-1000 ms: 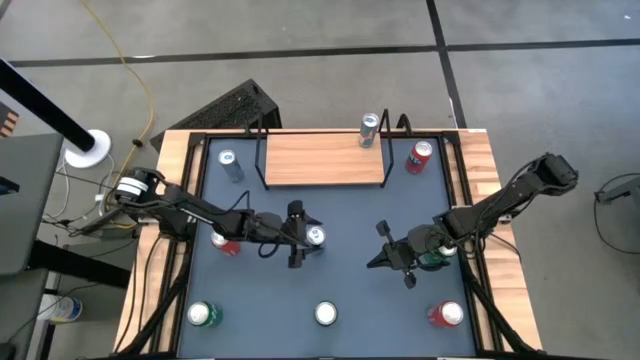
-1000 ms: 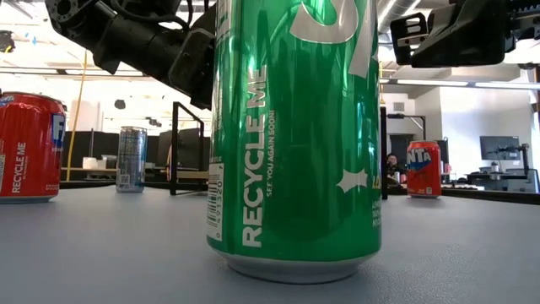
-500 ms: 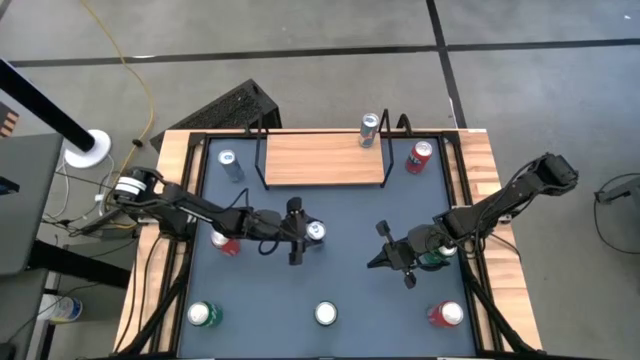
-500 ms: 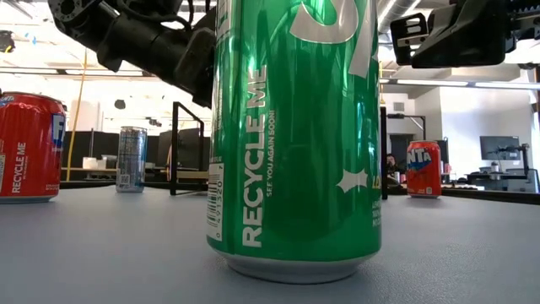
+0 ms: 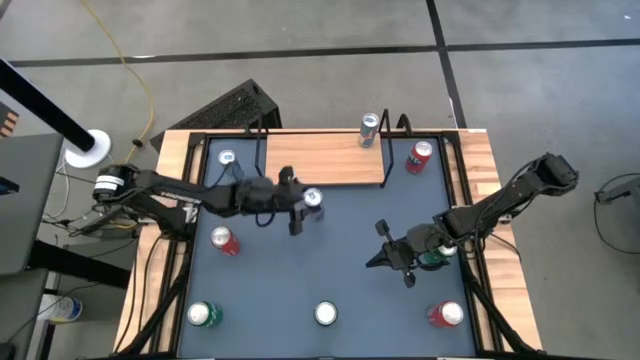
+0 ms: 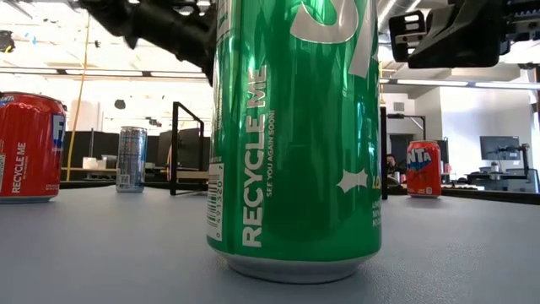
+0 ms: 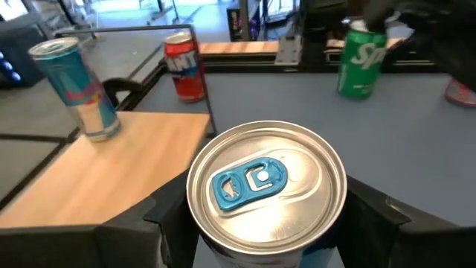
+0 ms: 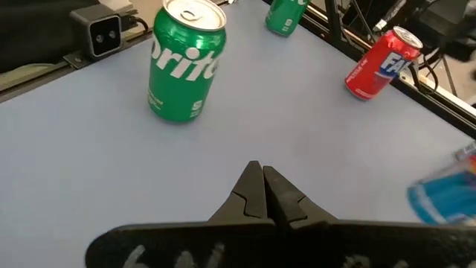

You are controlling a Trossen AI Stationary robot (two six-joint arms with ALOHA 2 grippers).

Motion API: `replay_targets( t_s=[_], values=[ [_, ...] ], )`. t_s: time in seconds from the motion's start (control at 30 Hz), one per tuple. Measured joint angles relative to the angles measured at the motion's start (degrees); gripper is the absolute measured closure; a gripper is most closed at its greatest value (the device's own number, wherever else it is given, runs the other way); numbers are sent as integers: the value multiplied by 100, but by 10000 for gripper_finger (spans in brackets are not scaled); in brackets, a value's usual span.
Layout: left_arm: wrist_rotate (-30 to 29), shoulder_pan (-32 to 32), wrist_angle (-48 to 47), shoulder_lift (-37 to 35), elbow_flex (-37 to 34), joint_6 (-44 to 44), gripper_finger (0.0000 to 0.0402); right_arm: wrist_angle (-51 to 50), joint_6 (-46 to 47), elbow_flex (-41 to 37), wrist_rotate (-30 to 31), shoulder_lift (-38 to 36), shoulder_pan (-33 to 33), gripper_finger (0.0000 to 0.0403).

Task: Place canned beverage on shelf
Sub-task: Put the bottom blue soda can on the shelf aligned with the other blue soda can

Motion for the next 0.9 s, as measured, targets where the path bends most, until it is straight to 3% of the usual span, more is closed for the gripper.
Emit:
replay_targets(
  t_s=[0.17,0.4,0.6,0.9],
  values=[
    [800,641,-465,168,933,413,177,-8,0,4,42,-50,-162,403],
    [1436,1329,-792,761,2225,488,177,-515,2,11,924,-765,-158,403],
    [1682,1599,-914,1837,3218,532,177,-740,7,15,1222,-1752,-158,403],
    [2127,1986,-1779,3508,5283,522,177,-914,2,15,1255,-2885,-160,403]
  ],
)
